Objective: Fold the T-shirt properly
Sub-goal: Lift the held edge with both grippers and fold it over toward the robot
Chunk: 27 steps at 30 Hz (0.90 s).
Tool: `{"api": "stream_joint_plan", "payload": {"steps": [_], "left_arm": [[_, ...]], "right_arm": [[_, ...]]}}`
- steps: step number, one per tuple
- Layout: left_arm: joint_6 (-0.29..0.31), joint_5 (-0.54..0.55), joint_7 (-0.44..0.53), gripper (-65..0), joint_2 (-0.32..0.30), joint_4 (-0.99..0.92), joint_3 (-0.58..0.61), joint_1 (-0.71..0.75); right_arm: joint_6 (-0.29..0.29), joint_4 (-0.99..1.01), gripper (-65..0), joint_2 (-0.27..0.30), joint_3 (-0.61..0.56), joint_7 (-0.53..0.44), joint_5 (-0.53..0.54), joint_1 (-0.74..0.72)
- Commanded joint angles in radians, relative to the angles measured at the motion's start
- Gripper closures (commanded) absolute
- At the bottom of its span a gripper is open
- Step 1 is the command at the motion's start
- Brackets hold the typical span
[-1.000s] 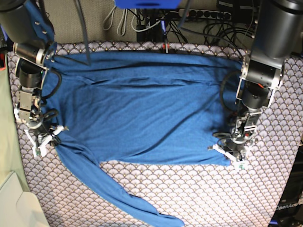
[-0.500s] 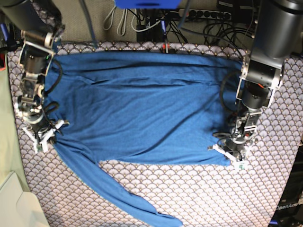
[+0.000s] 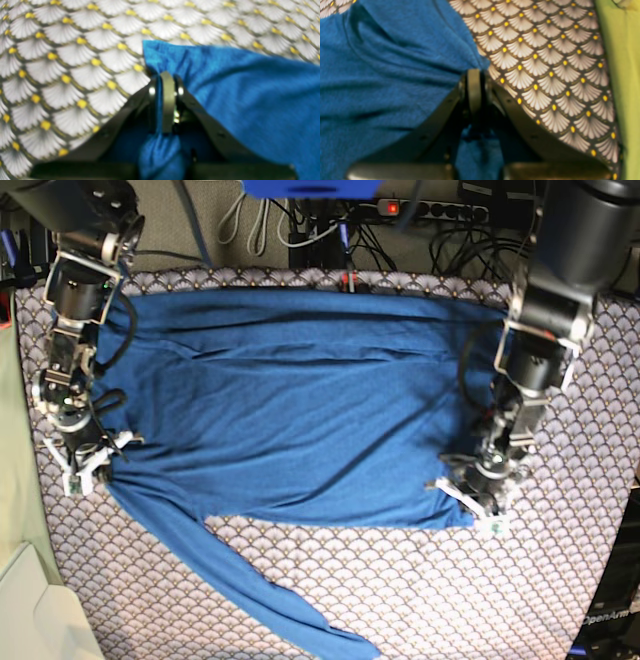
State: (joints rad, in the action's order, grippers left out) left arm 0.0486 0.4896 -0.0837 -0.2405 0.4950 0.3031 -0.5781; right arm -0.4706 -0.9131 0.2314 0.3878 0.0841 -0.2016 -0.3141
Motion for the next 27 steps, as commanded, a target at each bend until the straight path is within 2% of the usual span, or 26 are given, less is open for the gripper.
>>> {"api": "stream_joint_plan", "payload": {"steps": [1, 8, 12, 16, 22, 27], "left_arm": [[0.012, 0.002, -0.028, -0.4, -0.021, 0.049, -0.002, -0.018], [0.010, 0.002, -0.127, -0.4, -0.066, 0.228, -0.011, 0.045], [0.010, -0.002, -0.169, -0.4, -0.069, 0.313, -0.147, 0.103], [0.020, -0.007, -0.241, -0.4, -0.069, 0.411, -0.242, 0.157], [0.015, -0.002, -0.296, -0.4, -0.089, 0.568, -0.272, 0.228], [0.018, -0.007, -0.387, -0.4, -0.090, 0.706, -0.338, 0.281]], "right_arm": [[0.008, -0.021, 0.0, 0.026, 0.004, -0.024, 0.011, -0.017], [0.006, -0.074, 0.0, 0.023, 0.020, -0.028, 0.012, 0.025], [0.005, -0.105, 0.0, 0.004, 0.026, -0.031, 0.015, 0.048], [0.005, -0.134, 0.0, 0.009, 0.023, -0.027, 0.086, 0.079], [0.002, -0.246, 0.0, 0.023, 0.020, -0.025, 0.176, 0.161], [-0.072, -0.326, 0.0, 0.020, 0.024, -0.024, 0.195, 0.218]]}}
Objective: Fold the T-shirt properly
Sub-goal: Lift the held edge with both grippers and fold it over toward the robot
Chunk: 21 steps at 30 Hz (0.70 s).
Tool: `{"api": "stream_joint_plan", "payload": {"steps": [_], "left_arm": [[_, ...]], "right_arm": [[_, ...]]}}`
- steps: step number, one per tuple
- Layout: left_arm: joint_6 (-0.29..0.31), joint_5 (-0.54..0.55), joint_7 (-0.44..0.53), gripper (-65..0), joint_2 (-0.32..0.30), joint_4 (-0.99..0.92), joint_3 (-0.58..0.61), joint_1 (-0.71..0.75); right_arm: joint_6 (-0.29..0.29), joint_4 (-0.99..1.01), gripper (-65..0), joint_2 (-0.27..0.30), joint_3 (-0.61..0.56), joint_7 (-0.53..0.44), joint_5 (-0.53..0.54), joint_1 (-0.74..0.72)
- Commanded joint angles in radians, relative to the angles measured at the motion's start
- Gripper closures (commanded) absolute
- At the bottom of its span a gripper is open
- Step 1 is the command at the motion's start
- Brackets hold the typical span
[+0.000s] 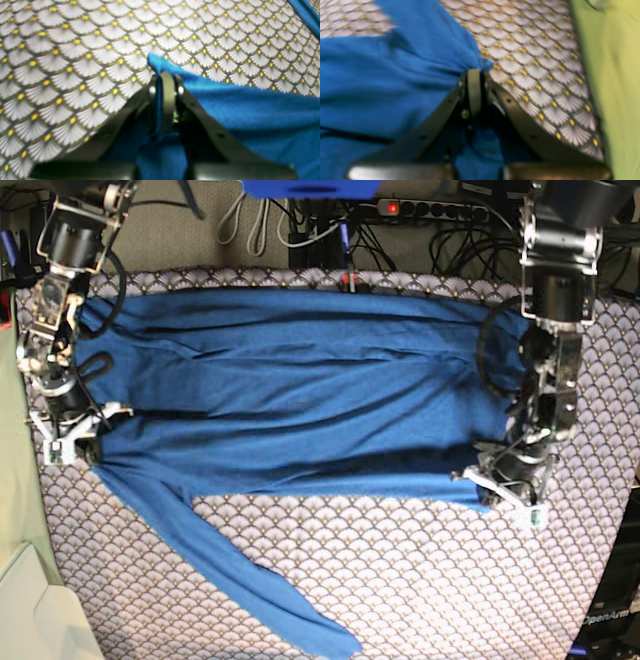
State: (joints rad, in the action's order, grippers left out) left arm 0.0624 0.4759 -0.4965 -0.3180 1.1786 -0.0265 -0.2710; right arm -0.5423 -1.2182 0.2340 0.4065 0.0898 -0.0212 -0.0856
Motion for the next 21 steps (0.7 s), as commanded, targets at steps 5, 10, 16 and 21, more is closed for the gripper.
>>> {"api": "stream_joint_plan", "payload": {"steps": [5, 10, 16, 21], "left_arm": [[0.007, 0.007, -0.055, -0.4, -0.013, 0.125, -0.091, 0.025], [0.007, 0.007, -0.104, -0.4, -0.013, 0.186, -0.122, 0.065], [0.007, 0.008, -0.170, -0.4, -0.013, 0.274, -0.180, 0.123], [0.007, 0.007, -0.236, -0.4, -0.014, 0.326, -0.226, 0.152]], "right_arm": [[-0.003, -0.090, 0.0, 0.017, 0.006, -0.029, 0.066, 0.053], [-0.003, -0.143, 0.0, 0.020, 0.006, -0.029, 0.102, 0.111], [-0.003, -0.242, 0.0, 0.021, 0.006, -0.029, 0.148, 0.198], [-0.034, -0.298, 0.0, 0.021, 0.009, -0.029, 0.148, 0.252]]}}
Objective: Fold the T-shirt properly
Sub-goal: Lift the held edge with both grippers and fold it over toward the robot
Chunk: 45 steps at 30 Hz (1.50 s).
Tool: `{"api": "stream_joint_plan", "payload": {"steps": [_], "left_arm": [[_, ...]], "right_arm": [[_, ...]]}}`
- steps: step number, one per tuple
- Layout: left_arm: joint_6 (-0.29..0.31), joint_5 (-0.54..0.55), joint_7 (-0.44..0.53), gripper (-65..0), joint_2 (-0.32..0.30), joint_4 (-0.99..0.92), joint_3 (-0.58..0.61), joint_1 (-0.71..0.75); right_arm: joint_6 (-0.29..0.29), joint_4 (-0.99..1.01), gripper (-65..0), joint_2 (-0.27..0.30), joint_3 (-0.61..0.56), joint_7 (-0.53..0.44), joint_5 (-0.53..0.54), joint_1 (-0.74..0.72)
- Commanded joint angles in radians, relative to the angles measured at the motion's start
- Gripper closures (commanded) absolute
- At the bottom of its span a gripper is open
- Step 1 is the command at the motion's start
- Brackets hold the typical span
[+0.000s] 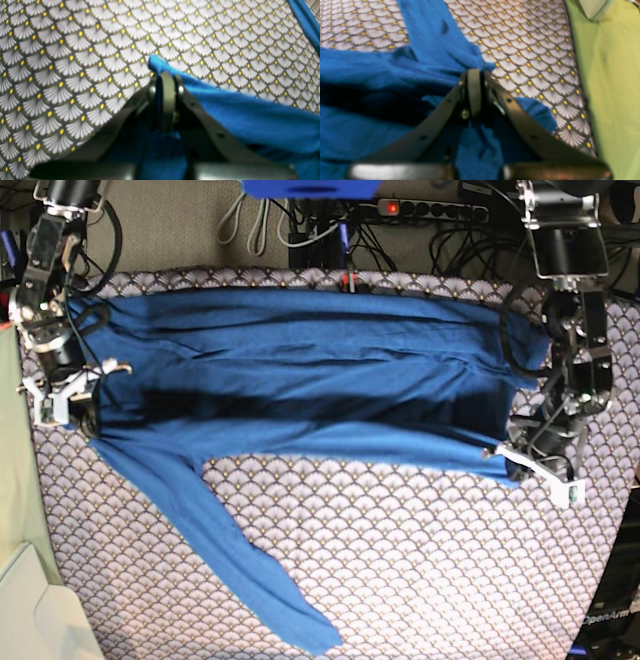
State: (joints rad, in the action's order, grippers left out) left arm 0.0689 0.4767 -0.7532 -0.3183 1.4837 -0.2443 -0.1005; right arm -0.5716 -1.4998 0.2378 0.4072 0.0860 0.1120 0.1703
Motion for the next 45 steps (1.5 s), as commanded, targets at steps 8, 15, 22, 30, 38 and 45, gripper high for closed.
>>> {"api": "stream_joint_plan", "payload": {"steps": [8, 15, 22, 30, 38, 45], "left_arm": [[0.002, 0.014, -0.075, -0.4, -0.038, 0.019, -0.017, -0.017], [0.002, 0.015, -0.196, -0.4, -0.061, 0.019, -0.017, -0.017], [0.002, 0.006, -0.211, -0.4, -0.066, 0.019, -0.019, 0.045], [0.002, 0.006, -0.211, -0.4, -0.068, 0.011, -0.016, 0.077], [0.002, 0.004, -0.211, -0.4, -0.066, 0.008, -0.016, 0.072], [0.002, 0.004, -0.214, -0.6, -0.066, 0.007, -0.016, 0.074]], "right_arm": [[-0.037, -0.023, 0.0, 0.015, 0.057, -0.025, 0.015, 0.048], [-0.075, -0.026, 0.0, 0.018, 0.057, -0.033, 0.015, 0.087], [-0.106, -0.026, 0.0, 0.018, 0.057, -0.035, 0.013, 0.111], [-0.107, -0.022, 0.0, 0.018, 0.092, -0.033, 0.012, 0.111], [-0.107, -0.018, 0.0, 0.018, 0.092, -0.027, 0.010, 0.133], [-0.107, -0.018, 0.0, 0.016, 0.089, -0.024, 0.008, 0.148]]}}
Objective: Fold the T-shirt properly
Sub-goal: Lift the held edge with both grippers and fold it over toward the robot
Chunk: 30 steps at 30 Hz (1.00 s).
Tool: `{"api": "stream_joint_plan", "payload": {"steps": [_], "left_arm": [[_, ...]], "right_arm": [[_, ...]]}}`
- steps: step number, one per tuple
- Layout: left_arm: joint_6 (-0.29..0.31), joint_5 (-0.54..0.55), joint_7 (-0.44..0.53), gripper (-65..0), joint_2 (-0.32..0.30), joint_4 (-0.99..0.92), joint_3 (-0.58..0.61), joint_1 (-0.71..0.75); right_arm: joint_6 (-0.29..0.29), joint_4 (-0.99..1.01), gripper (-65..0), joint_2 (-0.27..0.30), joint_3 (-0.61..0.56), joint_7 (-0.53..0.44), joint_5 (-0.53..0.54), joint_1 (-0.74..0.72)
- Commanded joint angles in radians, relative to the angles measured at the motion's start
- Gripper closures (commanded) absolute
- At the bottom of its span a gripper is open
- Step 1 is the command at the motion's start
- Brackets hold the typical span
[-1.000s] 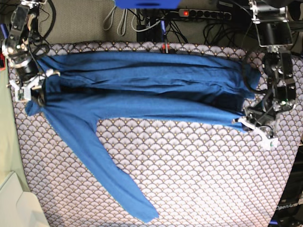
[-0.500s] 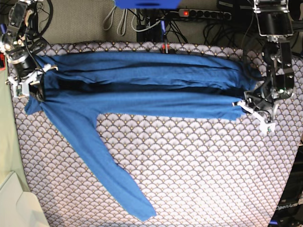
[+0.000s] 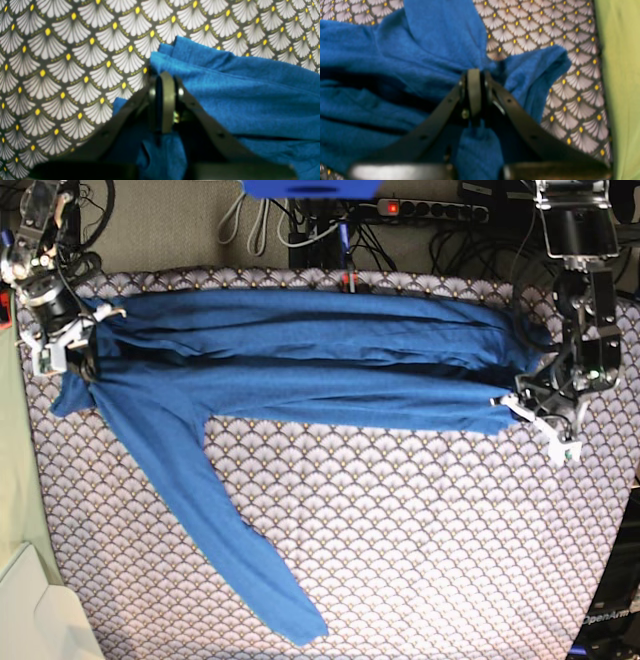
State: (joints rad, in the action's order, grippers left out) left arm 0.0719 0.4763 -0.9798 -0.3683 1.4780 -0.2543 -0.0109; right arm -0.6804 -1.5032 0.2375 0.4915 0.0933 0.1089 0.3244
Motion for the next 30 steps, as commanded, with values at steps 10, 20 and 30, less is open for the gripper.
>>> {"api": "stream_joint_plan", "payload": {"steps": [10, 20, 30], "left_arm": [[-0.001, 0.005, -0.080, -24.8, -0.016, 0.013, -0.006, -0.024], [-0.001, 0.015, -0.092, -25.2, -0.041, 0.023, -0.006, -0.014], [-0.001, 0.015, -0.141, -25.1, -0.050, 0.025, -0.015, -0.024]], "right_arm": [[0.001, -0.021, -18.1, 0.016, 0.006, 0.056, 0.012, 0.000], [0.001, -0.049, -25.6, 0.012, 0.097, 0.058, 0.012, -0.001], [0.001, -0.101, -32.3, 0.013, 0.105, 0.058, 0.013, -0.011]]}}
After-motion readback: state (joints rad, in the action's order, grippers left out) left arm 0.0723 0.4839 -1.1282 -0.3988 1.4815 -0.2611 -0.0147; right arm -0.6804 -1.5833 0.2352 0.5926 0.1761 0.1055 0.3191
